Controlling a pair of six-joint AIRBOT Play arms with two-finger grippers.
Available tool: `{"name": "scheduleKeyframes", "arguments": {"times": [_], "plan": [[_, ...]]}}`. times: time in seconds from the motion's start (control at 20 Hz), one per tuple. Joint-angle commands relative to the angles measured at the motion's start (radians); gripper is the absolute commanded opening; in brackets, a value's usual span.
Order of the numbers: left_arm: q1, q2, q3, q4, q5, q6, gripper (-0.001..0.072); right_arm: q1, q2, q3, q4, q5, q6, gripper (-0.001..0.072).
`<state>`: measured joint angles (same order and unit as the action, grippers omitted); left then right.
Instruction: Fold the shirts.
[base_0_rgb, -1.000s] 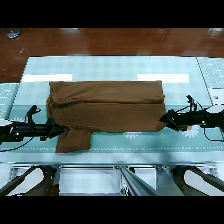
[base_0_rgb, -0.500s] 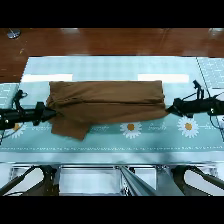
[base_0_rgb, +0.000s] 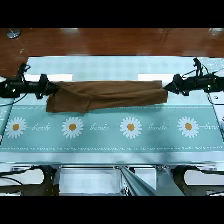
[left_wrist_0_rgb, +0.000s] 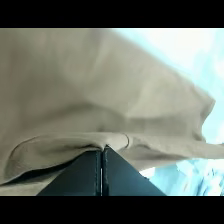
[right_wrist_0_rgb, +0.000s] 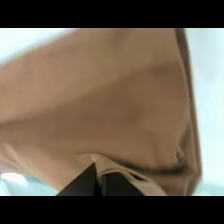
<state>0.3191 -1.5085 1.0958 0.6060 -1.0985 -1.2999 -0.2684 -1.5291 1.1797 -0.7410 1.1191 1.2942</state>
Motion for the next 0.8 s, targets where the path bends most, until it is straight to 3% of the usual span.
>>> {"name": "scheduleKeyframes", "arguments": {"times": [0.0,0.2,0.55,0.6,0.65,0.7,0.75], "plan": [[-0.025,-0.133,0.166,0.001,0.021,-0.071,0.0027,0.011,-0.098,0.121,0.028,-0.004,0.03,0.0032],[-0.024,-0.199,0.242,0.1,0.026,-0.127,0.0027,0.01,-0.184,0.203,0.028,-0.006,0.056,0.0033],[-0.027,-0.243,0.247,0.134,0.042,-0.123,0.0028,0.033,-0.29,0.22,0.062,-0.006,0.054,0.0034],[-0.033,-0.244,0.247,0.136,0.045,-0.122,0.009,0.035,-0.297,0.22,0.063,-0.012,0.053,0.0156],[-0.038,-0.243,0.248,0.134,0.039,-0.117,0.0469,0.035,-0.297,0.222,0.071,-0.006,0.052,0.0547],[-0.039,-0.243,0.261,0.141,-0.004,-0.112,0.0709,0.022,-0.297,0.244,0.068,0.031,0.045,0.0623],[-0.027,-0.243,0.297,0.171,-0.069,-0.085,0.0708,0.0,-0.297,0.28,0.049,0.081,0.049,0.0623]]}}
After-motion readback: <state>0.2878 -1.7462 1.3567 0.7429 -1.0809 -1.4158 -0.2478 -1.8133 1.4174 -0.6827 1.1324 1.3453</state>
